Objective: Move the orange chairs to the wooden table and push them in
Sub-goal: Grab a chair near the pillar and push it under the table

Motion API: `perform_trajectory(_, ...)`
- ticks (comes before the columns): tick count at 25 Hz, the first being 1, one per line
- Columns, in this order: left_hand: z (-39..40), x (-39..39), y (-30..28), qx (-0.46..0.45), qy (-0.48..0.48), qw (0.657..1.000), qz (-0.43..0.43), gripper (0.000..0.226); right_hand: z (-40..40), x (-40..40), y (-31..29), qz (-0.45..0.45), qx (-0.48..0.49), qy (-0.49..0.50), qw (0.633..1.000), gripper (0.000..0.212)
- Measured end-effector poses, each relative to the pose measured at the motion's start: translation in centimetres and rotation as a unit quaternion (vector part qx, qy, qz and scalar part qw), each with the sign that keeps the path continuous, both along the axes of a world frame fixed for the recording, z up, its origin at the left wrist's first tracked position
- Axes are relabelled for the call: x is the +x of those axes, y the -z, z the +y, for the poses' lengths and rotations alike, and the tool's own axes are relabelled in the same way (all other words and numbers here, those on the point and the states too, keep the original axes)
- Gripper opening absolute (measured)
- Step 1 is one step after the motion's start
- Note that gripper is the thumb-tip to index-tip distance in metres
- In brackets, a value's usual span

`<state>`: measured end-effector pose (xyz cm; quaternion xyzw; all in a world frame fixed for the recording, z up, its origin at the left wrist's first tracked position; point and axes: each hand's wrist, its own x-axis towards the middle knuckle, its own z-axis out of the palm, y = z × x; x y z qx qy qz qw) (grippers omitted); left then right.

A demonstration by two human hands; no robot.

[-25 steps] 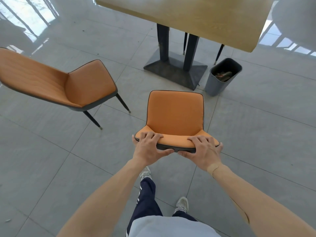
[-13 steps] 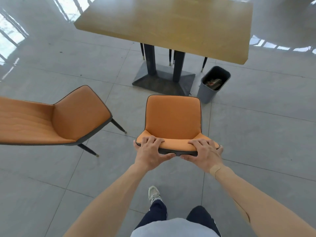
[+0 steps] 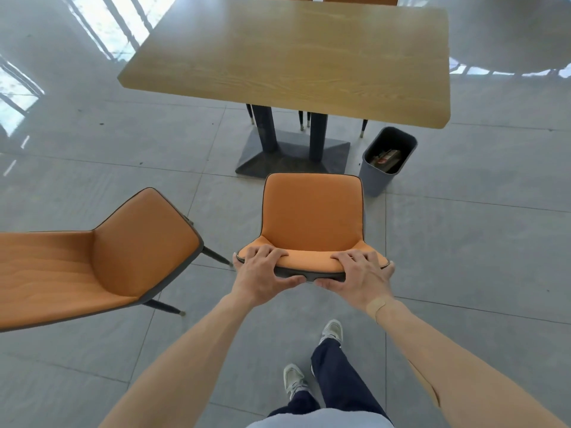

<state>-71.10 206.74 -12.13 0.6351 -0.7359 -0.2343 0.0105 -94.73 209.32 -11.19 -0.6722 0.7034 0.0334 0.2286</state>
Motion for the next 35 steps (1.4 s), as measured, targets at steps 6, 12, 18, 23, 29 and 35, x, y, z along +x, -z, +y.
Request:
perform_trajectory(6, -4.9, 0.7, -0.5, 0.016, 0.006, 1.0, 0.004, 0.078, -4.4, 0.7, 0.1, -0.009, 0.008, 0.002, 1.0, 0.085)
perform_trajectory(12, -8.2, 0.9, -0.8, 0.028, 0.019, 0.999, -0.004, 0.076, -7.4, 0.9, -0.2, -0.012, 0.023, -0.001, 1.0, 0.084)
perform_trajectory(18, -11.6, 1.5, -0.4, 0.014, 0.034, 0.999, -0.004, 0.076, -10.2, 1.5, -0.1, -0.014, 0.019, 0.014, 1.0, 0.088)
perform_trajectory(23, -14.1, 2.7, 0.0, -0.006, 0.063, 0.998, 0.001, 0.076, -11.9, 2.6, -0.1, -0.001, 0.018, 0.039, 0.999, 0.1)
perform_trajectory(29, -17.8, 4.6, 0.1, 0.005, 0.099, 0.995, 0.009, 0.076, -14.3, 5.0, -0.6, 0.006, 0.034, 0.074, 0.997, 0.101)
perform_trajectory(35, -19.7, 6.0, 0.7, 0.0, 0.122, 0.992, 0.02, 0.074, -15.1, 6.4, -0.5, 0.006, 0.034, 0.101, 0.994, 0.099)
